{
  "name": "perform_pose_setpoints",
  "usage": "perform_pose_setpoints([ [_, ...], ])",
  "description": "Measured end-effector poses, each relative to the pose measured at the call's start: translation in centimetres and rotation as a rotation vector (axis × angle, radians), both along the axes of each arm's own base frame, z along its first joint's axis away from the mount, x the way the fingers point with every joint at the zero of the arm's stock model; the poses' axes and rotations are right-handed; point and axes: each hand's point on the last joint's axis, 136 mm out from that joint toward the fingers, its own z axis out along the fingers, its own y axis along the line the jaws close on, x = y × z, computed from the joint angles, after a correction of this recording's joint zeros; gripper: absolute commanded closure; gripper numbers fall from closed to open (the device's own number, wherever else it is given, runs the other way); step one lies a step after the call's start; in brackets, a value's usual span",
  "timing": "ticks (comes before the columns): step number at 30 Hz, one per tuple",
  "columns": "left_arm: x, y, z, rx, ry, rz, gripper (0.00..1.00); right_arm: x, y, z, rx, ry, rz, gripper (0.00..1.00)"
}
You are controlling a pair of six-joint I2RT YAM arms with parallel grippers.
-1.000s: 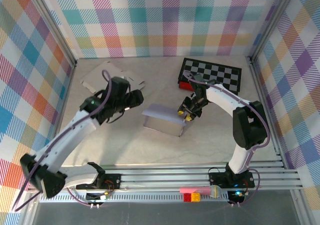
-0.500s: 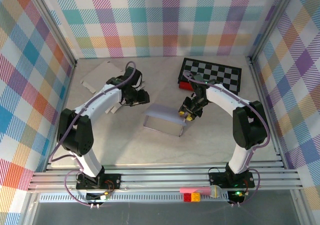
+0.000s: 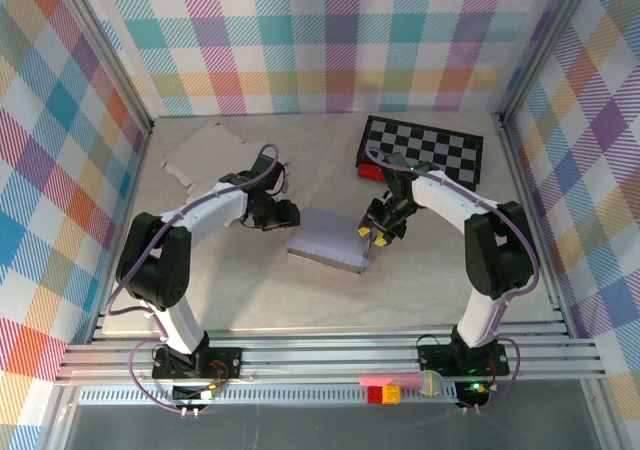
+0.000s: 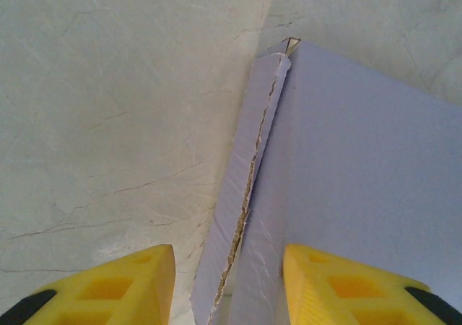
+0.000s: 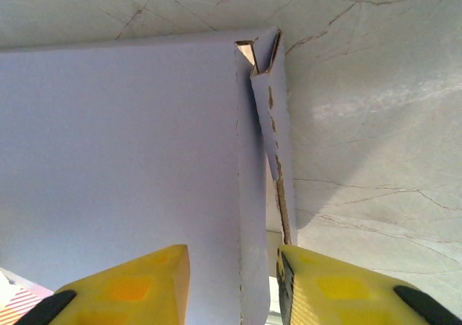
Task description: Fold the paper box
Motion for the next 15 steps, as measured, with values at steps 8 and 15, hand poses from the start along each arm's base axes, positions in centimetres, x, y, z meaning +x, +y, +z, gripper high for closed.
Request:
perform_pose_setpoints([
  [8, -0.7, -0.4, -1.0, 0.005, 0.005, -0.017, 0.55, -0.7, -0.6, -0.9, -0.022, -0.013, 0.063, 0.43],
  [15, -1.0, -0.6, -1.5, 0.002, -0.001, -0.025, 0.56, -2.3, -0.9, -2.4, -0.01, 0.028, 0.087, 0.46],
])
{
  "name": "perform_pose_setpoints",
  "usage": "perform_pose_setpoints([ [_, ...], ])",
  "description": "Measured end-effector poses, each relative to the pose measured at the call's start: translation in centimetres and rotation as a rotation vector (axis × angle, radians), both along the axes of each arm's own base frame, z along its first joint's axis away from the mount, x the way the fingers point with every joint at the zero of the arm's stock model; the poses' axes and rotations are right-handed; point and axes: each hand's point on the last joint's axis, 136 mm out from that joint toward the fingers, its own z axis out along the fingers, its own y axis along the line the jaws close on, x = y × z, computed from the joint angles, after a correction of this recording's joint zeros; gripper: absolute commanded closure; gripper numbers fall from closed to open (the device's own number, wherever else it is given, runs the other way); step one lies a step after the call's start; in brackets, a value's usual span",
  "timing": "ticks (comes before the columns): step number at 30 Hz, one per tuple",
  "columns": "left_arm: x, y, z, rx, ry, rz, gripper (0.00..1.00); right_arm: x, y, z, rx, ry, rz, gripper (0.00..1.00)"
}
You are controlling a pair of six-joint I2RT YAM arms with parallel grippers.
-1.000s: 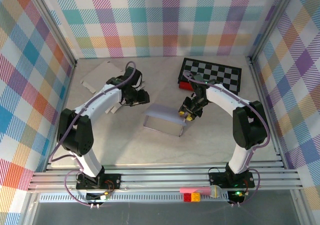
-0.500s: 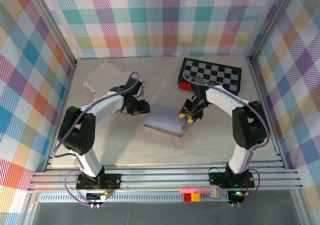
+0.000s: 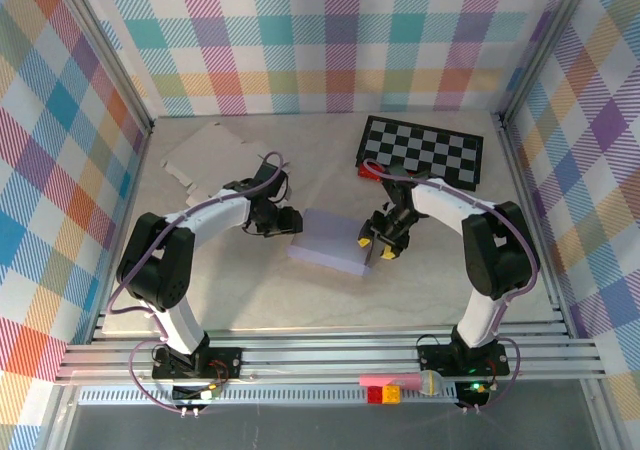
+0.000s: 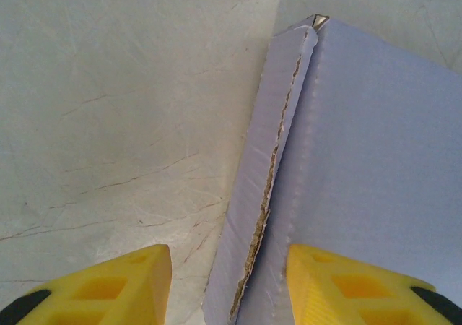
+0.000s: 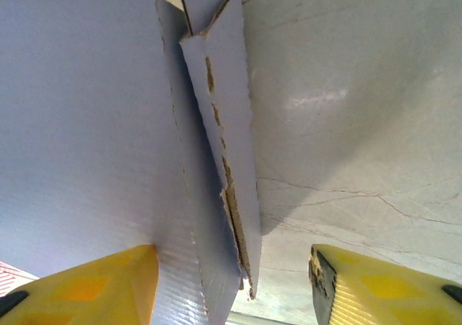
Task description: Fold the paper box
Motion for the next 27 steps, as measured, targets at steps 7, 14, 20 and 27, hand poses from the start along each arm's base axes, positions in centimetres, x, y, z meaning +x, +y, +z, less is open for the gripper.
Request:
perform_pose_setpoints([
  [7, 0.0, -0.5, -0.1, -0.014, -0.011, -0.011, 0.62, 0.6, 0.6, -0.1, 0.031, -0.025, 0.003, 0.59],
  [14, -0.7, -0.8, -0.8, -0.023, 0.0, -0.02, 0.63, 0.6, 0.6, -1.2, 0.029, -0.013, 0.028, 0.69],
  [20, -1.0, -0.8, -1.1, -0.029, 0.008, -0.024, 0.67, 0.6, 0.6, -1.2, 0.031, -0.025, 0.06, 0.71],
  [27, -1.3, -1.4, -0.4, -0.057, -0.002, -0.027, 0.67, 0.8, 0.2, -1.1, 0.022, -0.037, 0.102, 0.68],
])
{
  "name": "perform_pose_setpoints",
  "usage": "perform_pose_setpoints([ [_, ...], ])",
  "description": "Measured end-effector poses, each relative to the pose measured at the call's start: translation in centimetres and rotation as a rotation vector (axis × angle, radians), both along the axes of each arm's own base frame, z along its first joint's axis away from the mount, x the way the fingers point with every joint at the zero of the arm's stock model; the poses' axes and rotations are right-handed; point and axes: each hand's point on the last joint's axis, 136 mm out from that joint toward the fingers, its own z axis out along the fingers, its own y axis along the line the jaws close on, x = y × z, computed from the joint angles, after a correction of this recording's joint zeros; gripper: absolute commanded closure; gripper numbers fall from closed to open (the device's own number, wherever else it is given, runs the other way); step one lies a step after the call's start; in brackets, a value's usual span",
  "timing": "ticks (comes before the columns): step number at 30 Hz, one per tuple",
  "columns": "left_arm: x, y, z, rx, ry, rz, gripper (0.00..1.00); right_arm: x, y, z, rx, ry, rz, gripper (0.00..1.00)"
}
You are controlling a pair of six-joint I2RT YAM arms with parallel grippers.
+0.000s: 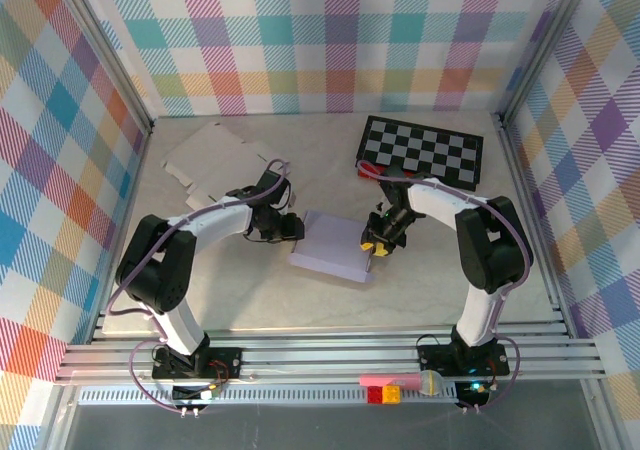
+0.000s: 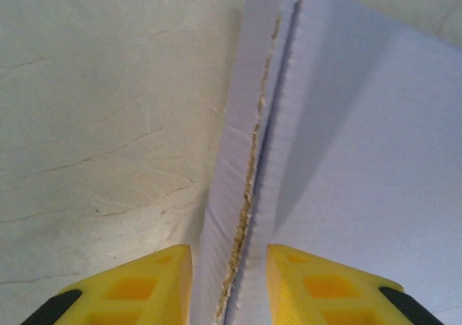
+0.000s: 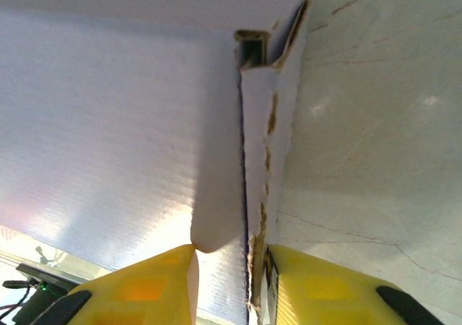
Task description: Fold the paper box
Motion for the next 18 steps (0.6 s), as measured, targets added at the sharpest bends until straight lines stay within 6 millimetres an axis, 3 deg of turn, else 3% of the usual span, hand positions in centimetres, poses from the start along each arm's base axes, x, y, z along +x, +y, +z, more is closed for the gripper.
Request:
perform_pose_setpoints([
  [3, 0.1, -0.1, 1.3, -0.019, -0.029, 0.003, 0.56, 0.4, -0.4, 0.1, -0.005, -0.018, 0.014, 0.57],
  [8, 0.6, 0.3, 3.1, -0.07, -0.054, 0.016, 0.55, 1.3, -1.2, 0.8, 0.02, -0.05, 0.005, 0.45],
  [12, 0.6, 0.1, 2.6, -0.096, -0.024, 0.003, 0.57, 1.7, -1.2, 1.7, 0.057, -0.081, -0.004, 0.42],
  [18, 0.4, -0.5, 0.3, -0.109, 0.035, -0.025, 0.59, 1.4, -0.6, 1.4, 0.106, -0.08, 0.01, 0.39],
])
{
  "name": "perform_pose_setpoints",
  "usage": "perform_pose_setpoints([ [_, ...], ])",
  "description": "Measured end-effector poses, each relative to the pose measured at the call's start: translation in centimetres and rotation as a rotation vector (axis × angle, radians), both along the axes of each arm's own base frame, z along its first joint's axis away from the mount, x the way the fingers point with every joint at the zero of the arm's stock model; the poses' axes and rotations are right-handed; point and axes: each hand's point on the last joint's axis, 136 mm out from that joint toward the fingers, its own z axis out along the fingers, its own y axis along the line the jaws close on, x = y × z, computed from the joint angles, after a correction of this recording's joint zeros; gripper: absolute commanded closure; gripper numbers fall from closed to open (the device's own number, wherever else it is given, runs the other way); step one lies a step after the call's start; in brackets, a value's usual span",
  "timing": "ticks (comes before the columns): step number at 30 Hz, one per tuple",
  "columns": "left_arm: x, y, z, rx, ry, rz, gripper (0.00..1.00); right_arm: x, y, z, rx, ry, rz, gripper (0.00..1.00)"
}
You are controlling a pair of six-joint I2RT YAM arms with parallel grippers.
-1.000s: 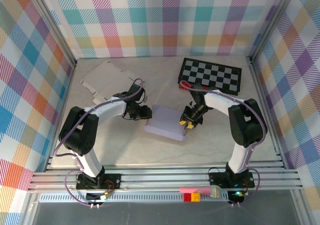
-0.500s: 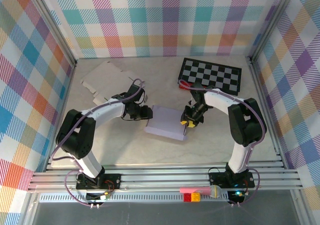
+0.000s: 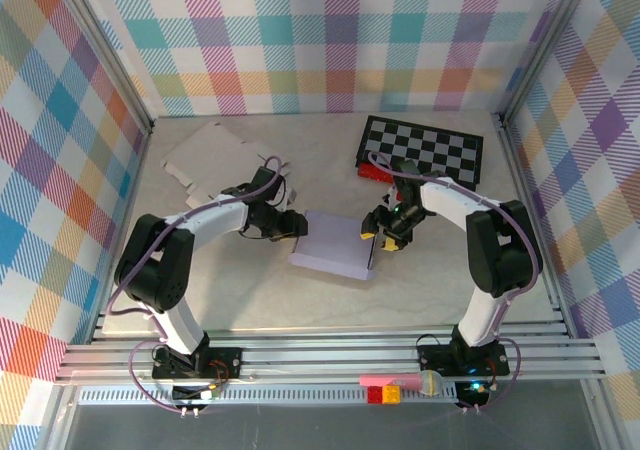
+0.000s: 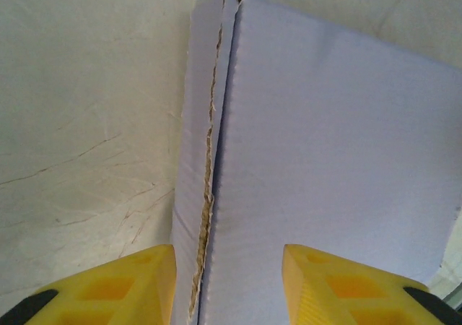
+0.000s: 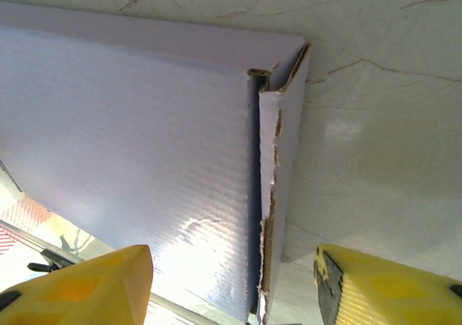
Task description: Fold the paper box
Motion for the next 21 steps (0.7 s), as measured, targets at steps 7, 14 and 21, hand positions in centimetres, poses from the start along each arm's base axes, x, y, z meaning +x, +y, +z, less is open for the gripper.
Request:
perform_pose_setpoints([
  [7, 0.5, -0.6, -0.4, -0.028, -0.007, -0.006, 0.69, 0.2, 0.2, -0.5, 0.037, 0.005, -0.001, 0.36],
  [14, 0.2, -0.7, -1.1, -0.046, -0.011, -0.008, 0.75, 1.0, -0.3, -1.2, 0.068, 0.004, -0.014, 0.28],
  [21, 0.2, -0.9, -1.2, -0.052, -0.016, -0.01, 0.71, 1.7, -0.9, -1.7, 0.093, 0.005, -0.02, 0.27],
])
